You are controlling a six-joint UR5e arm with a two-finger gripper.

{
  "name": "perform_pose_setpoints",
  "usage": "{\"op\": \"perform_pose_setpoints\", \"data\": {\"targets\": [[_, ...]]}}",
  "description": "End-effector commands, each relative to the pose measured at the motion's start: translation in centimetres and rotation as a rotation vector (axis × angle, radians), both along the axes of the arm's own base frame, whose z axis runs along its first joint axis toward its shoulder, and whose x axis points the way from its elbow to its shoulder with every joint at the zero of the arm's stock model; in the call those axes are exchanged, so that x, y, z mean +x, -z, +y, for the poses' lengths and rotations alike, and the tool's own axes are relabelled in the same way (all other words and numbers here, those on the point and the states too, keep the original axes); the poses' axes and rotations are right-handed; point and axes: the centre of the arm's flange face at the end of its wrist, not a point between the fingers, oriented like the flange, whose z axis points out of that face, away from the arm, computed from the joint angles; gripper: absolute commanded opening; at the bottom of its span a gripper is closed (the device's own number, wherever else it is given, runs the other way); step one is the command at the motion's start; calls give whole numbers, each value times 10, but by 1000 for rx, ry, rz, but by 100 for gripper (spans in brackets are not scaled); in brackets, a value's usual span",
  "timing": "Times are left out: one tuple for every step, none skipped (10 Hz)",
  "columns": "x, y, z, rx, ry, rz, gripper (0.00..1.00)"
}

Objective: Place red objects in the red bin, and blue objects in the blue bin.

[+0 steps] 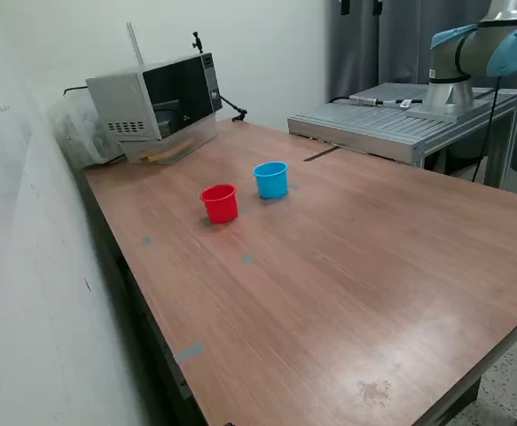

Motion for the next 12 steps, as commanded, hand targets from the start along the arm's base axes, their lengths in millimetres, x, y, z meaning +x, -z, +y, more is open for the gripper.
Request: {"op": "perform_pose_setpoints", "data": {"targets": [[14, -4, -9, -5, -16, -31, 100], [14, -5, -9, -5, -17, -29, 100], [14, -4, -9, -5, -18, -31, 100], [13, -4, -8, -3, -20, -33, 100], [12, -4, -5, -3, -16, -32, 100], [12, -4, -2, -4, -10, -33, 100], [11, -4, 2, -4, -1, -33, 100], [11, -3, 2, -4, -1, -35, 100], [11, -4, 2, -4, -1, -33, 100], [11, -4, 2, -4, 1, -33, 100], [11, -4, 2, -4, 1, -33, 100], [11, -4, 4, -4, 4, -33, 100]]}}
